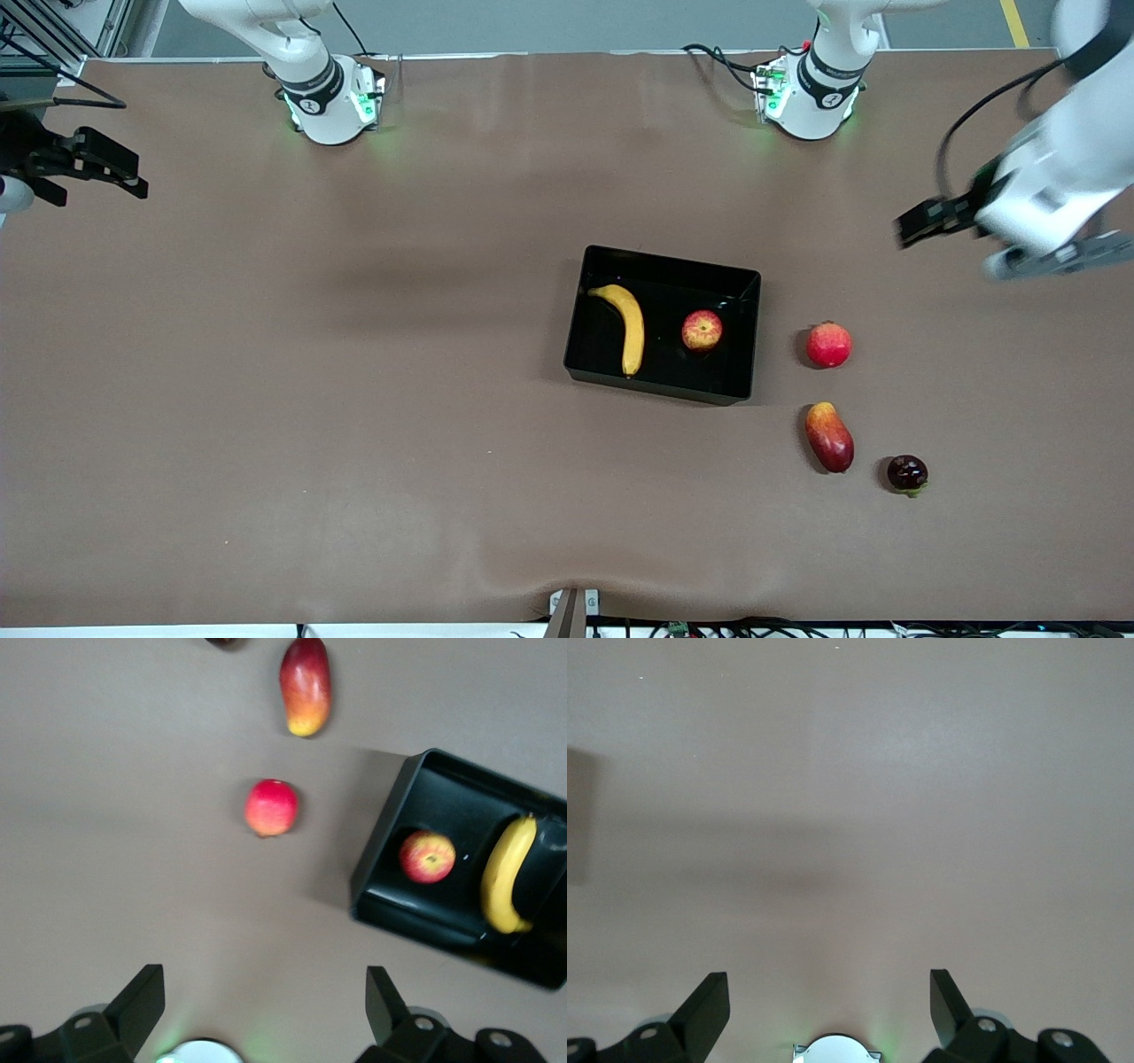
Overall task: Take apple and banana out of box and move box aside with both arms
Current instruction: 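Reach the left gripper toward the red-yellow apple in the black box, then lower the left gripper and grasp the red-yellow apple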
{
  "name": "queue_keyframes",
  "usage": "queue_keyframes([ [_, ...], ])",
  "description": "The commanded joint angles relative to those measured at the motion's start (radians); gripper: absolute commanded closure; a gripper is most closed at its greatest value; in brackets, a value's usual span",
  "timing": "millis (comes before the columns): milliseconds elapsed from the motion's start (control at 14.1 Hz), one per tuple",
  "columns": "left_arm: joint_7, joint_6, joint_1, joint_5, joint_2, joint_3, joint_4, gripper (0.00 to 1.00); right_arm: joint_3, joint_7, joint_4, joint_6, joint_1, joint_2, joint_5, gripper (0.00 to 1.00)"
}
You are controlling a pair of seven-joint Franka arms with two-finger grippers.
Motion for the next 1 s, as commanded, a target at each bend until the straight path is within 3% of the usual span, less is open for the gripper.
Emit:
queue_keyframes([
  [0, -0.199, 0.065, -0.054, 0.019, 0.113, -0.004, 0.033, 0.00, -0.002, 0.007, 0.011, 0.003, 0.013, 0.014, -0.020, 0.00],
  [356, -0.461, 0.359, -0.116, 0.001, 0.176, -0.005, -0.142, 0.00, -0.002, 0.005, 0.011, 0.003, 0.029, 0.037, -0.032, 0.00],
  [498, -0.566, 0.486, -0.121, -0.065, 0.200, -0.027, -0.211, 0.00, -0.002, 0.007, 0.011, 0.005, 0.066, 0.059, -0.067, 0.00],
  [640, -0.658, 0.527, -0.150, -0.065, 0.225, -0.041, -0.239, 0.00, -0.002, 0.016, 0.012, 0.009, 0.094, 0.074, -0.121, 0.00],
  [925, -0.788, 0.632, -0.196, -0.057, 0.278, -0.041, -0.285, 0.00, -0.004, 0.017, 0.012, 0.009, 0.083, 0.074, -0.106, 0.00],
])
